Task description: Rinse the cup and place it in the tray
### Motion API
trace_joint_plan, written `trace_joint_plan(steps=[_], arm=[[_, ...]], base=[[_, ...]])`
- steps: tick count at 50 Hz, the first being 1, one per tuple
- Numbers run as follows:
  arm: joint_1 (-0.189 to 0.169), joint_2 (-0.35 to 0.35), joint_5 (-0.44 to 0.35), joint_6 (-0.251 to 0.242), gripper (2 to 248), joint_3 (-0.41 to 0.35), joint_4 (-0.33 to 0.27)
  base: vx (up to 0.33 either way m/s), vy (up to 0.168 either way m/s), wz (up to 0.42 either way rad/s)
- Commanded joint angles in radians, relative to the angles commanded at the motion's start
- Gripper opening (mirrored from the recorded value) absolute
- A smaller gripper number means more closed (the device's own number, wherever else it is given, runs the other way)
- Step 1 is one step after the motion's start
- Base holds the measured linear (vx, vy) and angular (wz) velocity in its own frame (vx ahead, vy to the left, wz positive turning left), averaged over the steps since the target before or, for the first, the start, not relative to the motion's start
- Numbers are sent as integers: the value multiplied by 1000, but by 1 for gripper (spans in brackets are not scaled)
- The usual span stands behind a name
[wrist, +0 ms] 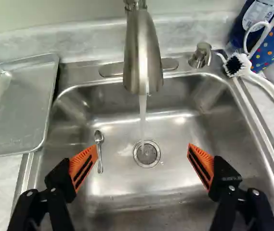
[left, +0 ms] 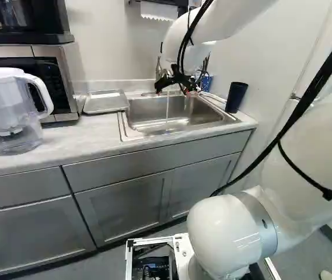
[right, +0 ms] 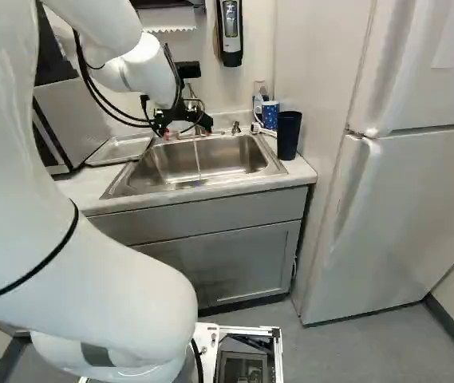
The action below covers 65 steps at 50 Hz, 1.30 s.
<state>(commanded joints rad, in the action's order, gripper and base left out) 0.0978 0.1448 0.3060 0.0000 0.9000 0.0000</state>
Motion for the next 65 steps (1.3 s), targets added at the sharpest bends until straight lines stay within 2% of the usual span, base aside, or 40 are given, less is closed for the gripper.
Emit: trace_joint_plan(steps=[21,65], arm=[[0,0,125,0,247,0,0],[1,8,125,0,247,-7,0]], base=[[0,0,0],[0,0,0]])
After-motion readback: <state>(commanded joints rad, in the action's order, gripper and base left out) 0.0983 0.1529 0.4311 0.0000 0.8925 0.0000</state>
